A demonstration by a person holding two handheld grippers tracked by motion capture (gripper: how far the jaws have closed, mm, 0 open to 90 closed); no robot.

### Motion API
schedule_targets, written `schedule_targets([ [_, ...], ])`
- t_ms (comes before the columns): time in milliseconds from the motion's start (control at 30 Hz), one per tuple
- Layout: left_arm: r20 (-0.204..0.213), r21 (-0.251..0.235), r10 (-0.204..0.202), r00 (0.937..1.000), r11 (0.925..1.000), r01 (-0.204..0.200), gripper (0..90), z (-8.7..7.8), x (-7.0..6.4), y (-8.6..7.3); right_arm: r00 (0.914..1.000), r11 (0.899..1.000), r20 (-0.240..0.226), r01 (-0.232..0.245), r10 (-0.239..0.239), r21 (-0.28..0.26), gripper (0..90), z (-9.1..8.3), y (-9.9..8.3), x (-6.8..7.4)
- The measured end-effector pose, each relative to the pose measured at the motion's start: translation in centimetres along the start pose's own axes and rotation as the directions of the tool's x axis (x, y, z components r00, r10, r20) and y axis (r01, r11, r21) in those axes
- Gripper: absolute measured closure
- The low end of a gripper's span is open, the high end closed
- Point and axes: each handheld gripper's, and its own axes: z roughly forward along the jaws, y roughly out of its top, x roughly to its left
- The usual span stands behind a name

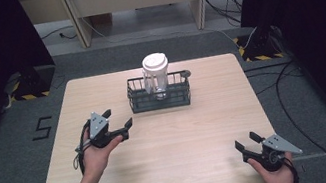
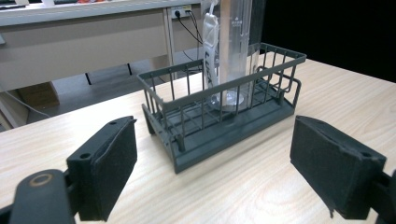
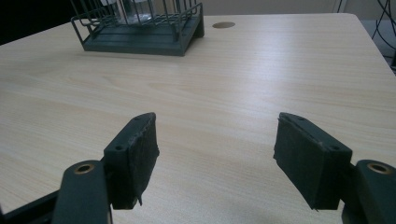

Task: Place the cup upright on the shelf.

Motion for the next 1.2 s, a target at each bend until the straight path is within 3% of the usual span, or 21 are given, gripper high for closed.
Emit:
schedule_targets([
  [600,-0.031,0.029,-0.002,0.9995,0.9996,0.003,14.4,-3.8,0.5,-3.4,1.0000,1.000,0.001,-0.004,0.004,-0.003,30.6,0.0,0.0,0.0],
  [933,-0.044,0.033,-0.052,0.9977,0.9981,0.053,14.6,-4.9,0.4,-5.6,1.0000,1.000,0.003,-0.002,0.002,-0.001,30.6,0.0,0.0,0.0],
  [1200,-0.035,0.043,-0.049,0.9982,0.9978,0.050,14.5,-5.0,-0.1,-6.5,1.0000,1.000,0.000,0.005,-0.005,0.008,30.5,0.0,0.0,0.1],
])
